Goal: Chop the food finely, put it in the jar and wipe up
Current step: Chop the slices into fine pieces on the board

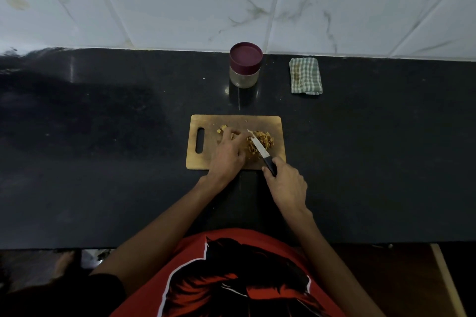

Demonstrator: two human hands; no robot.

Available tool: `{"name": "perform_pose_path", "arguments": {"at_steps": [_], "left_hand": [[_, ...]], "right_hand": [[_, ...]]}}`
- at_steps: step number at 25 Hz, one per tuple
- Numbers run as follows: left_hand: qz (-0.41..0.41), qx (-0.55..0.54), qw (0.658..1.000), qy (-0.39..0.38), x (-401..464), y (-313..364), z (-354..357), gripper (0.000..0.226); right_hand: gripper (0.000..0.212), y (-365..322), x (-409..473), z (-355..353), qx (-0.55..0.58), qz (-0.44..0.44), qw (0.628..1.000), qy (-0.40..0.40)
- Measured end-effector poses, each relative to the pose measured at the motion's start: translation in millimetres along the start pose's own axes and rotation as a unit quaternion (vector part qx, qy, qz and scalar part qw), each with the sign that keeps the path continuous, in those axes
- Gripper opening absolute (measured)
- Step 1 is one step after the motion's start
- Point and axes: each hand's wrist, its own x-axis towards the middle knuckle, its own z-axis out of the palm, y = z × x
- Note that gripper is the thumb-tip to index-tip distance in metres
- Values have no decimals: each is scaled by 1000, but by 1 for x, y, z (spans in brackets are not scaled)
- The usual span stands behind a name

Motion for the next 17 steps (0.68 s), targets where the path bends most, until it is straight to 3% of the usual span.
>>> {"name": "perform_pose_path", "arguments": {"at_steps": [6, 13, 17], "left_hand": [[12, 20, 999, -35, 9, 6, -3, 49], [-93, -110, 986, 88, 5, -33, -19, 41], [-168, -131, 971, 108, -3, -54, -28, 37]], "right_hand": [[20, 0, -1, 1, 2, -6, 1000, -13], [29, -3, 2, 5, 29, -1, 998, -63], [27, -12, 12, 13, 73, -13, 994, -81]]}}
